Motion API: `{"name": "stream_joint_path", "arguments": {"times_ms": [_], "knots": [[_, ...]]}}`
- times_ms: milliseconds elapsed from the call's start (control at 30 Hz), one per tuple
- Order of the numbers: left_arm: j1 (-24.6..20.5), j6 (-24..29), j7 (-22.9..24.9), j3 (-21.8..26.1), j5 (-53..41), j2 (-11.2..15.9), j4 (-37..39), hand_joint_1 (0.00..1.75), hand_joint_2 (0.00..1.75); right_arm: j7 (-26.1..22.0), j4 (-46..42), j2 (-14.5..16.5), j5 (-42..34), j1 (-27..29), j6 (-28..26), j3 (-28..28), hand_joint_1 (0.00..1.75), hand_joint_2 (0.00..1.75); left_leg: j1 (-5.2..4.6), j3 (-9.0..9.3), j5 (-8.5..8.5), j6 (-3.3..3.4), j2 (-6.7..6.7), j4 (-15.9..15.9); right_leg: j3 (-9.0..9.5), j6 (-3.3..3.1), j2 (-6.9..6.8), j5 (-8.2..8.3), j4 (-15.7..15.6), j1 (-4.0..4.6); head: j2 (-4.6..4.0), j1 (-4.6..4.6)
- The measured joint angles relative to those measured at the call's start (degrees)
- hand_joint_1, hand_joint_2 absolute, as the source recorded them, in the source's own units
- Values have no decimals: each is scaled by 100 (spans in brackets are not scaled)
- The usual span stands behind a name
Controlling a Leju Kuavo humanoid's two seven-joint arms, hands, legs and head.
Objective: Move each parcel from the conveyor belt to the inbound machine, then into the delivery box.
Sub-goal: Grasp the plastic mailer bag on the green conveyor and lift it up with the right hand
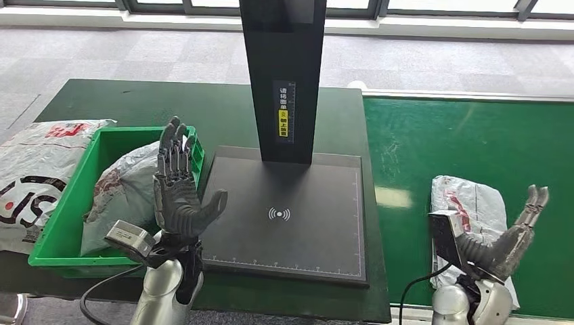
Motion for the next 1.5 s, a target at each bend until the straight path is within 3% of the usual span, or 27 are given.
{"name": "stream_joint_path", "arguments": {"times_ms": [133, 267, 500, 1267, 1500], "knots": [[51, 29, -38, -23, -1, 7, -220, 0, 175, -85, 416, 43, 133, -254, -3, -690, 0, 175, 0, -1, -1, 0, 8, 0, 0, 0, 7, 0, 1, 0, 0, 1], [267, -53, -93, -153, 32, 41, -551, 0, 175, 135, 993, 1, 432, -589, -3, -1392, 0, 175, -1, 33, -1, 0, 9, 0, 0, 0, 9, 0, 0, 0, 0, 0], [585, -174, -99, -452, 93, 100, -1056, 0, 175, 826, 2320, -490, 1052, -1140, -3, -2059, 0, 175, -2, 4, -6, 5, 10, 1, 10, 3, 9, -1, -2, -3, 0, 0], [945, -227, -99, -549, 51, 128, -1407, 0, 175, 2150, 5268, -1557, 1699, -1873, 79, -2049, 0, 175, -1, 5, -6, 6, 8, 0, 16, 4, 8, -3, -2, -2, 0, 0], [1031, -285, -99, -549, 8, 128, -1459, 0, 175, 2269, 5993, -1756, 1808, -1979, 281, -1887, 0, 175, 0, 8, -6, 6, 8, 0, 19, 4, 7, -3, -2, 0, 0, 0]]}}
